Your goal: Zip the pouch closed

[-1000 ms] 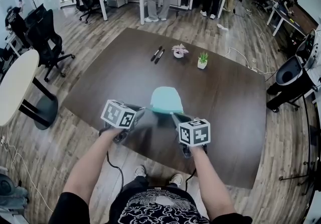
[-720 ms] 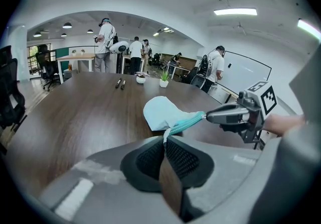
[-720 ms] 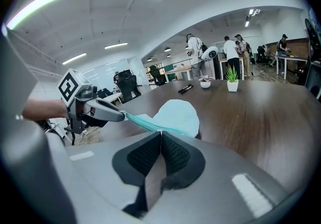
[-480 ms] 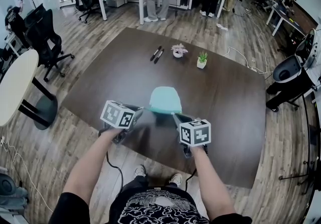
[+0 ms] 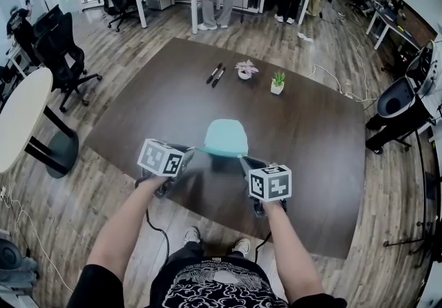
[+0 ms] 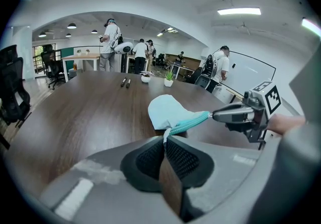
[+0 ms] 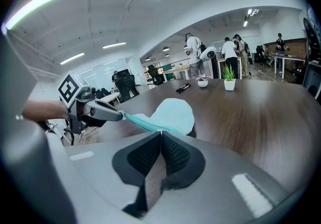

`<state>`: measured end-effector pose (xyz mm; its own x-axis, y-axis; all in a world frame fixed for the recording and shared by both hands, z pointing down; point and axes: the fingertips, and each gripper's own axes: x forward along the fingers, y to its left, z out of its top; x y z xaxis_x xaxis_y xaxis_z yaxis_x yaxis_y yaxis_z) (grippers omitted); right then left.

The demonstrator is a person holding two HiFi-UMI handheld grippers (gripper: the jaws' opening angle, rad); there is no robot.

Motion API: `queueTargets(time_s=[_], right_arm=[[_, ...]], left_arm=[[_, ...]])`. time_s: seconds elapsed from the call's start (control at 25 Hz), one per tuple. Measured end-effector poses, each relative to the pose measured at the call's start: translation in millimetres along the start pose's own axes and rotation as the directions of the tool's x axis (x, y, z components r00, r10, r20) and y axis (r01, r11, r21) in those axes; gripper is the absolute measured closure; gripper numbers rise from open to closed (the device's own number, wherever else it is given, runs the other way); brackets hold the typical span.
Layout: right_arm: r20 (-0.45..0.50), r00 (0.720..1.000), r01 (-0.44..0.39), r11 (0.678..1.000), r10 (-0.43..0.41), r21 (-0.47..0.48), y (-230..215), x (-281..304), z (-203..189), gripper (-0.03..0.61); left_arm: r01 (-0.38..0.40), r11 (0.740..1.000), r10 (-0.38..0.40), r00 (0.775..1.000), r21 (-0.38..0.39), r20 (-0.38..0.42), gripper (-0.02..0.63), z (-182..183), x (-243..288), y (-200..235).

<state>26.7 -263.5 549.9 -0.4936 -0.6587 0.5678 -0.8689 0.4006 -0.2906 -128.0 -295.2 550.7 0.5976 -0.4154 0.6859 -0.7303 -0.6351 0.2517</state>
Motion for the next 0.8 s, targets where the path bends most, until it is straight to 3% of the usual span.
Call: queueTargets(time_s=[0.8], right_arm=[[-0.085,0.994,0.062,0.998,-0.061,0.009,-17,8,-31,0.571]], left_arm=[[-0.018,1.000,0.018,0.999,-0.022,-0.030,0.589,-27,16,-5]])
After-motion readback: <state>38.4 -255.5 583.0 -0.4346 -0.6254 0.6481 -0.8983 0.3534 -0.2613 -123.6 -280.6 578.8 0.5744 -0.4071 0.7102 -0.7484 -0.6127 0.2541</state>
